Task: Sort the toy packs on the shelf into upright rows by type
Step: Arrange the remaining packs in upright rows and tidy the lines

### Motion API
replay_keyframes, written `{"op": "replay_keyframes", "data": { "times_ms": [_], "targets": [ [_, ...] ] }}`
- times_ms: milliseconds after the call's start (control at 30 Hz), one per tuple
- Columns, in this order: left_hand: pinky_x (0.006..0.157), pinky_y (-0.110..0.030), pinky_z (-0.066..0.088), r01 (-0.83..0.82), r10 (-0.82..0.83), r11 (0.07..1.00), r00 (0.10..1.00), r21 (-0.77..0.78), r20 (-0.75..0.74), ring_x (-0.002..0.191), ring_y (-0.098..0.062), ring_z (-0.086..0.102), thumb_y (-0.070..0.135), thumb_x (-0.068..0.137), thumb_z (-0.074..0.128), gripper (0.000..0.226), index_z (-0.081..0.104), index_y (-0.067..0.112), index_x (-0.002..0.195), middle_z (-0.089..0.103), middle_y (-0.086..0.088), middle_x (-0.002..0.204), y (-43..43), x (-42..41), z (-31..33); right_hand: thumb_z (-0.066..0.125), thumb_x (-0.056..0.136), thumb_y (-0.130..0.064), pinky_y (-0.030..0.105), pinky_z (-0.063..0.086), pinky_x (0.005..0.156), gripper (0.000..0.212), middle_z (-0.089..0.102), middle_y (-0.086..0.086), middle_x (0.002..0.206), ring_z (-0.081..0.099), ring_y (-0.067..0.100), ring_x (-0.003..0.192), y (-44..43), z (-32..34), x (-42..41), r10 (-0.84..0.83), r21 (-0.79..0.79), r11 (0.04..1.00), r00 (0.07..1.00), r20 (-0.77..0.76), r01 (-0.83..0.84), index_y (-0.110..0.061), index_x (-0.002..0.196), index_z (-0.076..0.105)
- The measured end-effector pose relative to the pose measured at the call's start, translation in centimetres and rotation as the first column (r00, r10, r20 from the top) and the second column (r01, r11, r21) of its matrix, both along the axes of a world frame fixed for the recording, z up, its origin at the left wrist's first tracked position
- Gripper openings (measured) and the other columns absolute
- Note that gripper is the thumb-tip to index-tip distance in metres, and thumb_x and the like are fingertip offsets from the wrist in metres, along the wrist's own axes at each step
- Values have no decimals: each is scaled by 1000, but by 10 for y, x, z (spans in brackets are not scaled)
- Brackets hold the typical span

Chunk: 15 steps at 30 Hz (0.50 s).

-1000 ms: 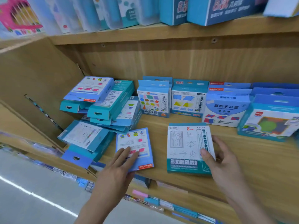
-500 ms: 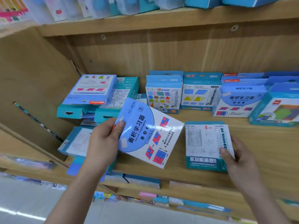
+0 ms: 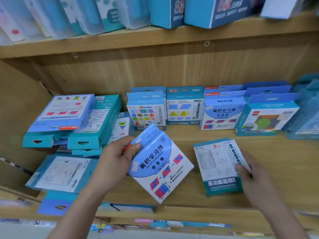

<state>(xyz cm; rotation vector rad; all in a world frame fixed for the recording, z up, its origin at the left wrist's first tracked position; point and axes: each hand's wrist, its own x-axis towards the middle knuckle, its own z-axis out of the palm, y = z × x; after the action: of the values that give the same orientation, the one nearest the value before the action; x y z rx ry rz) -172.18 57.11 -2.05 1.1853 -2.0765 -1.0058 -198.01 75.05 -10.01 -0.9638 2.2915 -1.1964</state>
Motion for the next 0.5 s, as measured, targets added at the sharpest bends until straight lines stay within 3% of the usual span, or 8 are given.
{"op": "replay_keyframes", "data": {
  "times_ms": [100, 200, 300, 367, 433, 500],
  "targets": [
    [52, -20, 42, 60, -60, 998, 998, 7, 13, 62, -9, 63, 19, 92, 59, 19, 67, 31, 80, 70, 10, 72, 0, -23, 5, 45, 94, -4, 29, 36, 77, 43, 60, -5, 105, 56, 25, 102, 13, 6, -14, -17, 49, 999, 1000, -24, 18, -24, 132, 48],
    [55, -18, 44, 149, -148, 989, 987, -21, 58, 65, 0, 62, 24, 88, 64, 13, 68, 34, 81, 69, 20, 72, 2, -50, 9, 46, 94, -5, 32, 40, 79, 45, 64, 5, 113, 56, 30, 105, 27, 6, -28, -30, 111, 993, 997, -71, 38, -25, 134, 47],
    [51, -12, 35, 211, -203, 973, 975, -92, 89, 56, 0, 52, 28, 84, 67, 15, 67, 26, 69, 63, 16, 63, 4, -77, 10, 47, 92, -4, 37, 44, 85, 49, 64, 9, 115, 56, 31, 106, 41, 7, -40, -60, 141, 987, 994, -94, 73, -29, 133, 47],
    [52, -11, 37, 188, -187, 978, 982, -86, 27, 57, 1, 53, 32, 83, 65, 15, 69, 23, 73, 65, 13, 67, 6, -93, 10, 48, 91, -4, 38, 44, 84, 47, 65, 9, 115, 58, 32, 106, 50, 11, -48, -84, 156, 983, 990, -110, 101, -29, 132, 49],
    [56, -9, 41, 165, -162, 986, 981, 19, -106, 64, 4, 58, 39, 80, 65, 15, 69, 25, 84, 70, 12, 73, 5, -100, 10, 49, 90, -5, 40, 45, 86, 46, 65, 9, 116, 58, 32, 107, 58, 12, -56, -105, 172, 977, 987, -125, 125, -28, 131, 51],
    [63, -15, 50, 250, -210, 948, 957, 199, -200, 80, -3, 67, 40, 75, 76, 34, 64, 28, 105, 73, 4, 89, 4, -97, 10, 51, 89, -6, 41, 46, 86, 45, 65, 8, 112, 57, 32, 105, 64, 13, -62, -109, 184, 974, 987, -119, 130, -29, 128, 53]
  ]
}}
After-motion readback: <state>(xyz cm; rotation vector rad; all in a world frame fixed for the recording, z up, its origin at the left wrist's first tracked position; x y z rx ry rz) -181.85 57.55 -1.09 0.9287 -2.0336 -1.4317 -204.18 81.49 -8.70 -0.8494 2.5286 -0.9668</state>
